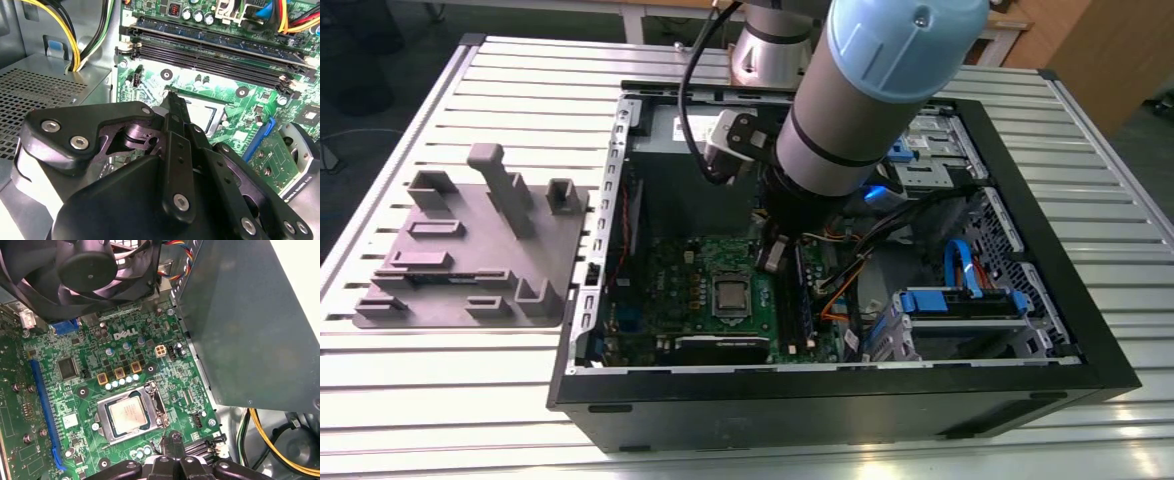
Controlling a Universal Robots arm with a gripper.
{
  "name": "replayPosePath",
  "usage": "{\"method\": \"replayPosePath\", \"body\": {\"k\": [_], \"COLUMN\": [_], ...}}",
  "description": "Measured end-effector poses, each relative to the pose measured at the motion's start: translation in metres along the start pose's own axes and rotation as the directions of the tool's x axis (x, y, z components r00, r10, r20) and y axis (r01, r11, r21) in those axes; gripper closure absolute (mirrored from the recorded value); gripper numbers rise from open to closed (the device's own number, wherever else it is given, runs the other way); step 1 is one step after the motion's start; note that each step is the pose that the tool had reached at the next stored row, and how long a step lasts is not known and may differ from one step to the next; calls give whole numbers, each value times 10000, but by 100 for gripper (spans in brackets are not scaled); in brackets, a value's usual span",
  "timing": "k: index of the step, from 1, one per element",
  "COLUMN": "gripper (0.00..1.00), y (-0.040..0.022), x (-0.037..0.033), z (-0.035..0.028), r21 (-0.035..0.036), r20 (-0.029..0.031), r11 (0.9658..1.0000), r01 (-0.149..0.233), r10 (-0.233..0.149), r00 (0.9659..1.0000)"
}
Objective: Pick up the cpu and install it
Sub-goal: 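Install the first cpu locking lever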
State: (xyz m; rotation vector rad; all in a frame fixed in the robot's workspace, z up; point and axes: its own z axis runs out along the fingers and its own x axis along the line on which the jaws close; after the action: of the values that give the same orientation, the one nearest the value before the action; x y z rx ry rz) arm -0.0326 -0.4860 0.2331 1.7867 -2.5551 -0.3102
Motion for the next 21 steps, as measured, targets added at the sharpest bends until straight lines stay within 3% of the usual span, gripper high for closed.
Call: {"method": "replayPosePath", "body": {"k": [21], "gripper": [90], "y": [0], "x": [0], "z": [0], "r21": [70], "r20": [13], "r11": [9999], "r01": [92], "r10": [-93], "r00": [10000]}}
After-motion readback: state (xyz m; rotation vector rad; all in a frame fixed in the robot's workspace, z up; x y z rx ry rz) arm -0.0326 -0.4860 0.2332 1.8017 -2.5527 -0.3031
